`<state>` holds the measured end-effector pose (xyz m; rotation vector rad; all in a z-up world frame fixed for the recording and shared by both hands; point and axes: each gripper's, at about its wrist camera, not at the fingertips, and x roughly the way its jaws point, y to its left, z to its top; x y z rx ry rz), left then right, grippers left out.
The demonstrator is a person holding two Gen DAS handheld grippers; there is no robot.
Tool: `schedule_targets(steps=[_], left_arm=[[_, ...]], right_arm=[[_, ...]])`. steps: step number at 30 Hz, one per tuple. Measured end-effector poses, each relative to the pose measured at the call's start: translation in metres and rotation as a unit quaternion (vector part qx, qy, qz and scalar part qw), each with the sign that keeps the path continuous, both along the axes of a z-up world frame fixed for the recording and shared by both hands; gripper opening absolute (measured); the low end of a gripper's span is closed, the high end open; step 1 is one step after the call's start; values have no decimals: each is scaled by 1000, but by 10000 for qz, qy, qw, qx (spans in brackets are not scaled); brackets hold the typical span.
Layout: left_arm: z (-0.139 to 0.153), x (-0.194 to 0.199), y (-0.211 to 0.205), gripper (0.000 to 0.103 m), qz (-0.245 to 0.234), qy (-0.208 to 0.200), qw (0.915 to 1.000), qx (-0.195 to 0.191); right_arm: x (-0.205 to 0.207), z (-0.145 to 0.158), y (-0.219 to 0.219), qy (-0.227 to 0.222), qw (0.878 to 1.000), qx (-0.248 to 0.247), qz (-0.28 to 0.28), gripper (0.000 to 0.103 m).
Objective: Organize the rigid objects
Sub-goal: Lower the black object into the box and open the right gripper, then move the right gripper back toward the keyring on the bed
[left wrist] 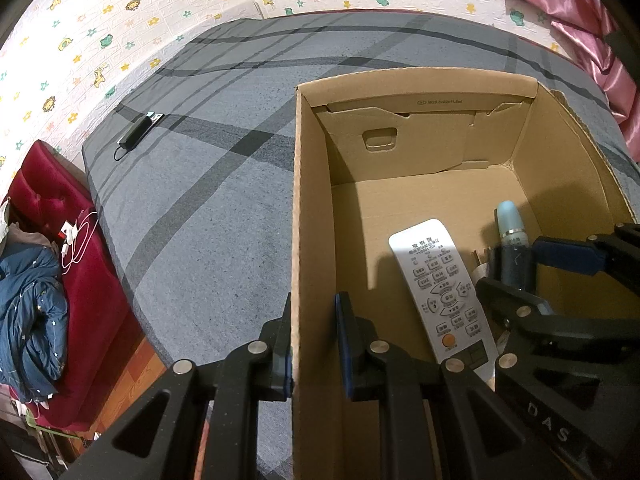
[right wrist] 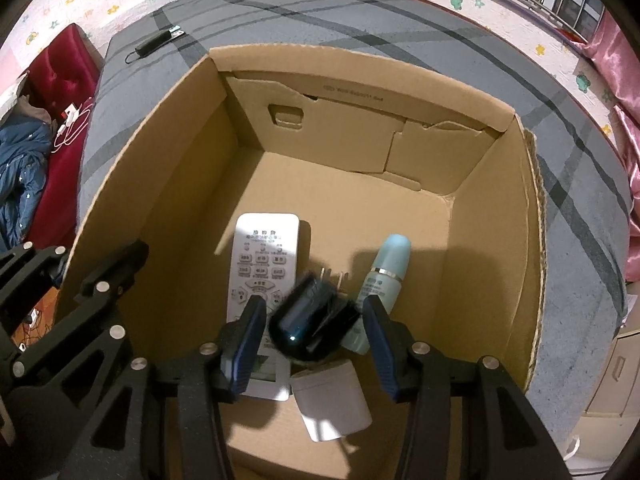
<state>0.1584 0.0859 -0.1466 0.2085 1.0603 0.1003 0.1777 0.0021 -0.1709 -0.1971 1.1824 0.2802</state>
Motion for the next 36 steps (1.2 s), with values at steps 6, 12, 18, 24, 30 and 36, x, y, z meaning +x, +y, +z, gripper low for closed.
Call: schedule_targets(steps=[6,12,18,24,30,36], left_arm=[[1,-1,1,18,11,-6,10000,-12],[2,-1,2,18,10,-1,10000,-49],[2,0,5,18,15,16,9999,-104],[2,1,5,18,14,25,9999,-139],[3,0,6,18,2,29,9998,-180],[4,1,9,17,-18,49,9995,-324]], right_arm=[[-4,6,1,-86,9999,-62,24,66],[-7,16,-2,-185,9998,-115,-11,69],[-9,30,-12,-328,9994,-42,-112,82],[-10,44,-23,-440,9988,71,-185,93],[-12,58,-35,-568,9979,187,-247,101],[-13,67,-52,-578,9970,333,-387,101]])
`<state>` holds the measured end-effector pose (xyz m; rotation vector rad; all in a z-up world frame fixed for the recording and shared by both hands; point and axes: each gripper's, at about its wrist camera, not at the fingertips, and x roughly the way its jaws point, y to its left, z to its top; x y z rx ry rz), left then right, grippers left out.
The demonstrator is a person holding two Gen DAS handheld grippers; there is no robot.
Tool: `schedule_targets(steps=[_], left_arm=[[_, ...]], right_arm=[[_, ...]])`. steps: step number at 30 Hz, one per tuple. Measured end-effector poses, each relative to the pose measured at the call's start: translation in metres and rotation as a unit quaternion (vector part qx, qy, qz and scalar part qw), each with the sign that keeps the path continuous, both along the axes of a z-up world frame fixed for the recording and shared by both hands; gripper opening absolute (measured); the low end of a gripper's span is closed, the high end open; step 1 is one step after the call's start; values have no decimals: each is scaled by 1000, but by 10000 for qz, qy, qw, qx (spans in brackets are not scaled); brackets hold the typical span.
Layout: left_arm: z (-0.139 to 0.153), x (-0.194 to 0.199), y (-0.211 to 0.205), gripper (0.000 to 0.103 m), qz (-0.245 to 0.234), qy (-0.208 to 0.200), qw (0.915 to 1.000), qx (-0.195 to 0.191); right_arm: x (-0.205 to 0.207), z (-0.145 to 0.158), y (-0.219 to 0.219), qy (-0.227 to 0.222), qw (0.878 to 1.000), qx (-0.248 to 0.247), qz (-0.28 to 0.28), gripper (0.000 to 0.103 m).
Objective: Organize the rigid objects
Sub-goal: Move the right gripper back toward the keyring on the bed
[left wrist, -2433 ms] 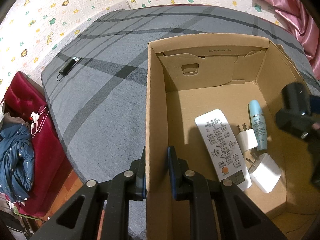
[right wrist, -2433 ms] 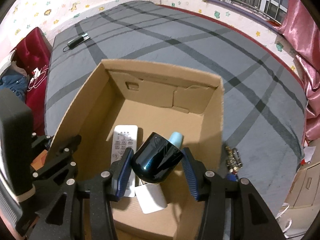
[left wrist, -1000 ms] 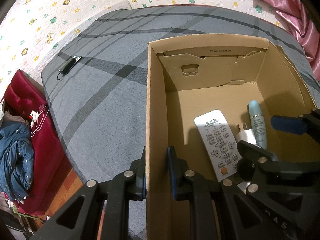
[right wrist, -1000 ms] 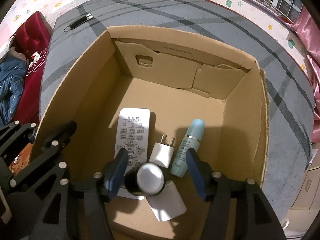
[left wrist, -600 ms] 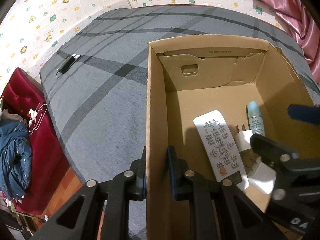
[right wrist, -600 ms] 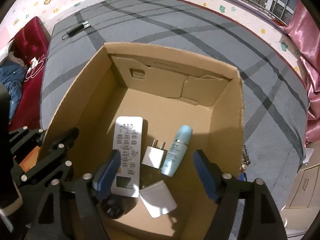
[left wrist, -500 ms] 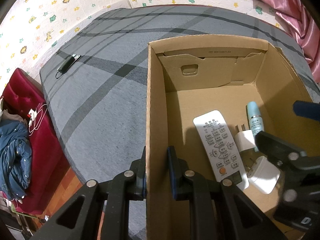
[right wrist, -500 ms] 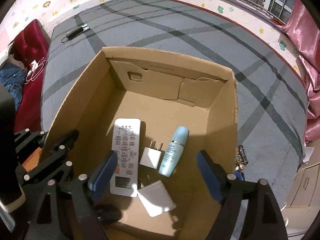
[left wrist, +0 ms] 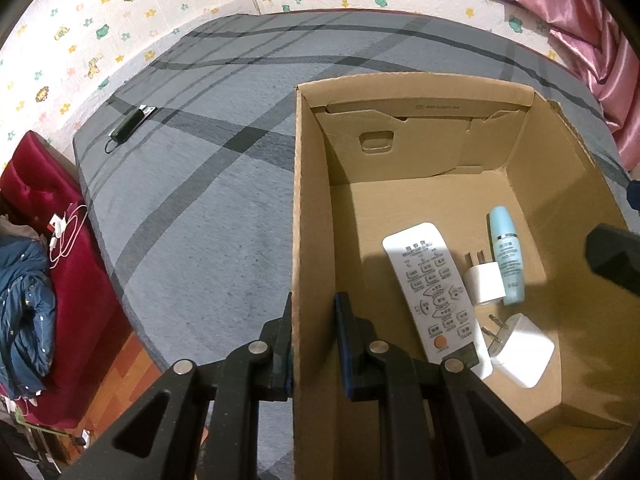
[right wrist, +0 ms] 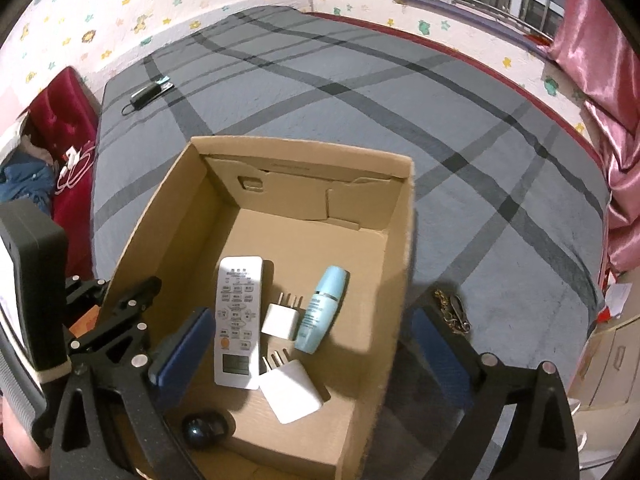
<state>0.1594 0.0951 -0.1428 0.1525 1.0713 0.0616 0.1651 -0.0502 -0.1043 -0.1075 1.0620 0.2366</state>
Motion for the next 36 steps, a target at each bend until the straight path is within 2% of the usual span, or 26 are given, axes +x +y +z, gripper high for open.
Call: schedule_targets(steps=[11,19,28,36], left_arm=[[2,1,9,15,-40,-8,9991,-434],[3,0,17,15,-33,-57,9972,-739],[3,-3,20,15,-29,-92,9965,-830],[3,-2,17,15,-31,-90,9972,-743]], right_arm=[[8,0,-53,-6,9987,107,-505,101],[14,-12,-94,40,9958,64,-916,101],[23,-41,-131,179,9917,-75,-1271,101],[28,-77,-147,435,9891,-104,-1402,101]])
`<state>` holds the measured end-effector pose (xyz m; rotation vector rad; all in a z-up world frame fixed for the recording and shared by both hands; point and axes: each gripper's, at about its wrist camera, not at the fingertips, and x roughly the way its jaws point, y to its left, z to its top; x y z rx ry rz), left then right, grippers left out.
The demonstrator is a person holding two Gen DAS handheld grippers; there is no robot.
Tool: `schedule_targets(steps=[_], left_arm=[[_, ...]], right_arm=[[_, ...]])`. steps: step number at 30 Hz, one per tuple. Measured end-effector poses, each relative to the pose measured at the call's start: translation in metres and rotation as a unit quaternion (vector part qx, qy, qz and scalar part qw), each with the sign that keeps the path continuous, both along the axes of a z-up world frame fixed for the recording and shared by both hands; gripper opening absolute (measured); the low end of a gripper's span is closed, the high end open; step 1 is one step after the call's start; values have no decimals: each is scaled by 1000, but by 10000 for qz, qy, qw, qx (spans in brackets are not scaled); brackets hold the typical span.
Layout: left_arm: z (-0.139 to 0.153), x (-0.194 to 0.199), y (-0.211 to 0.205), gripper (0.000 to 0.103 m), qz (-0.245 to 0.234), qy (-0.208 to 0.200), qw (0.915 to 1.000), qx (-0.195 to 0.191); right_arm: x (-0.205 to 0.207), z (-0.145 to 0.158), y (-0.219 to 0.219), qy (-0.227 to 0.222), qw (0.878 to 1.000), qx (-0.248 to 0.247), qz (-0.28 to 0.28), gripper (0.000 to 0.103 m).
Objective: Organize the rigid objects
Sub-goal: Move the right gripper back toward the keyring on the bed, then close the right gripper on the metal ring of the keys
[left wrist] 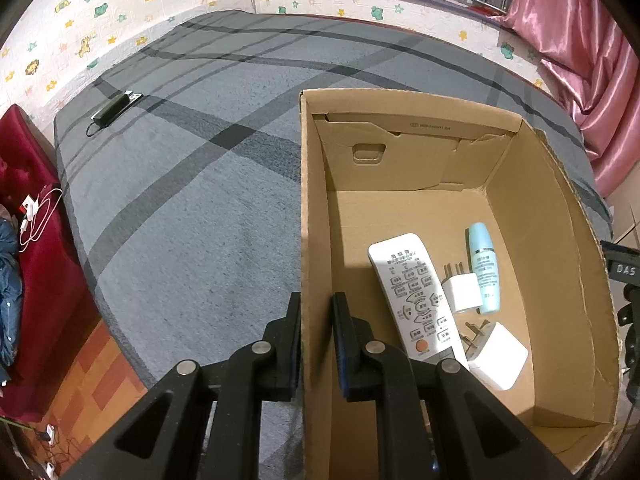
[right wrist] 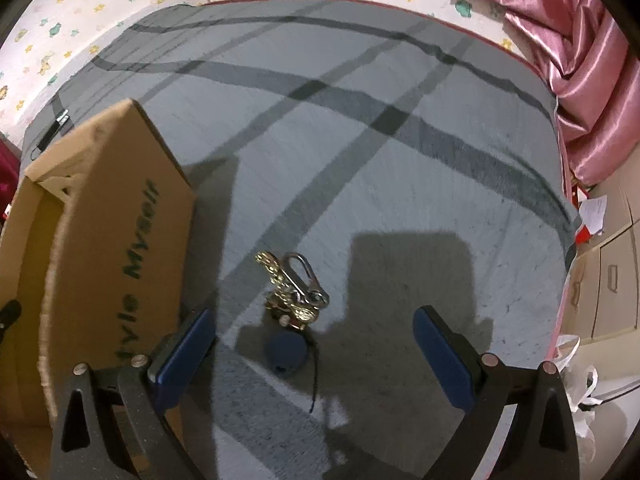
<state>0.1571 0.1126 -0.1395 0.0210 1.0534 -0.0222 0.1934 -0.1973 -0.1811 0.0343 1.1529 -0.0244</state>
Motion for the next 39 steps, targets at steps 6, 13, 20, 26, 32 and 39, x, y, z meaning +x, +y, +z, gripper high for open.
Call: schedule_targets(steps=[6,13,20,26,32,39], left_arm=[[0,0,-2,15,11,-11,10000,55],[-1,0,-1,15,18,-3,10000,49],[0,1,0,15,22,9,10000,37],[-1,1,-1,15,28,-3,10000,65],[-1,1,0,15,39,4,10000,53],[-1,0,-2,15,52,6,10000,80]], right_arm=[[-2,-21,-2,107,9999,17,5,101],[9,-34,-2,149,9999,2,-23,101],[22,-48,3,210,9997,-122,37,101],[28,-62,9,249,9992,-289,123,101],[28,-64,10,234,9993,-272,121,96],[22,-50,21,97,9990,-322,291,26]])
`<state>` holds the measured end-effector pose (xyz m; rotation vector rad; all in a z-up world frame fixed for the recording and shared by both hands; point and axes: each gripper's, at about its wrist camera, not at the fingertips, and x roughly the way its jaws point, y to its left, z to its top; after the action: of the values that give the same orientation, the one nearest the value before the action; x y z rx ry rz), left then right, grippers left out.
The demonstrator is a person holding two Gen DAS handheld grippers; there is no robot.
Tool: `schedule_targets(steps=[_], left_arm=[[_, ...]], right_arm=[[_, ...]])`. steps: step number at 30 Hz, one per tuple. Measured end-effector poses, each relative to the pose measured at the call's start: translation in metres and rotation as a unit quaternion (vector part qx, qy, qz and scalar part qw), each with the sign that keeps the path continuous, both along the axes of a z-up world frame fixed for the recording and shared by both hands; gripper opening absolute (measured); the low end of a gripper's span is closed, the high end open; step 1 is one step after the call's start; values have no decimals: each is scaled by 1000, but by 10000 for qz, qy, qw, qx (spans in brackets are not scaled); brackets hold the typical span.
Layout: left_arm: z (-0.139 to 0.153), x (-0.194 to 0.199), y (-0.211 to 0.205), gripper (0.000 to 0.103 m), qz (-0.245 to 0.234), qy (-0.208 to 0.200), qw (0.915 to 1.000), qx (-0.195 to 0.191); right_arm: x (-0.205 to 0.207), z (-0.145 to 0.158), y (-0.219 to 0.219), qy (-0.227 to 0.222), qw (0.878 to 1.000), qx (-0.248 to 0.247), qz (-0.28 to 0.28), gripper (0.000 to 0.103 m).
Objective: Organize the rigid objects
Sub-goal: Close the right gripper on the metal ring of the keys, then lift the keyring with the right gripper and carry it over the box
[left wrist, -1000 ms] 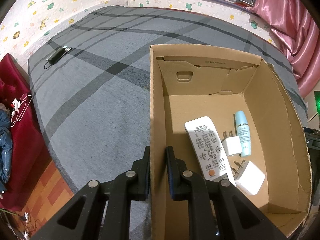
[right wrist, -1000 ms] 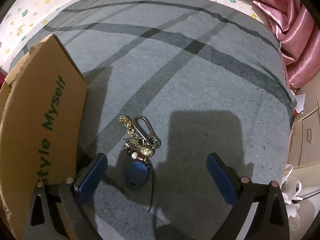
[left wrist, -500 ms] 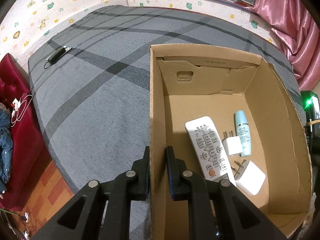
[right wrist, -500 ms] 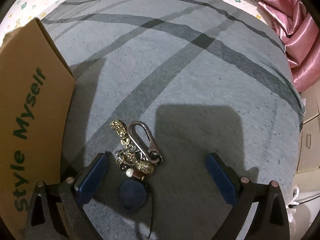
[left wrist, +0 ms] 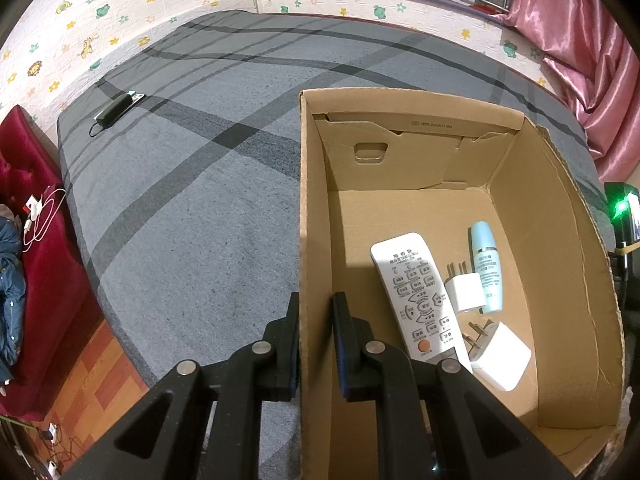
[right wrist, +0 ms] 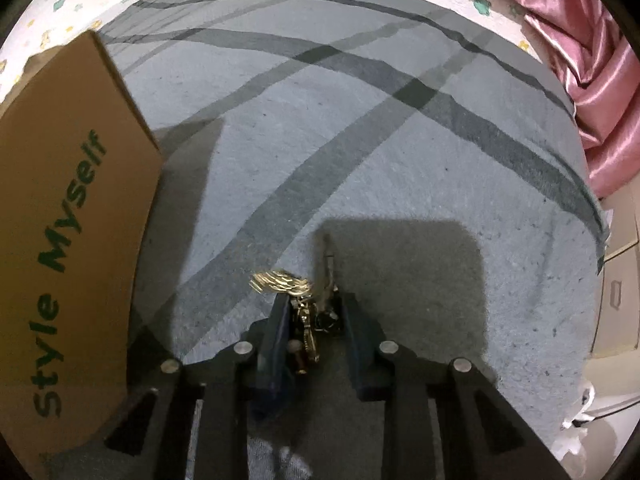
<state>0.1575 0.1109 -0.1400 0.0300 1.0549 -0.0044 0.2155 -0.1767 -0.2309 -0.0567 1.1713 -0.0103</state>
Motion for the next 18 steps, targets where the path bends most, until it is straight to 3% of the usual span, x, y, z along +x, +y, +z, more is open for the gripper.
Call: schedule_targets(steps=[18], left_arm=[[1,1,-3,15,-11,9,10000,94]], right_arm=[[-20,49,-9,-301,9993,212,10,26]])
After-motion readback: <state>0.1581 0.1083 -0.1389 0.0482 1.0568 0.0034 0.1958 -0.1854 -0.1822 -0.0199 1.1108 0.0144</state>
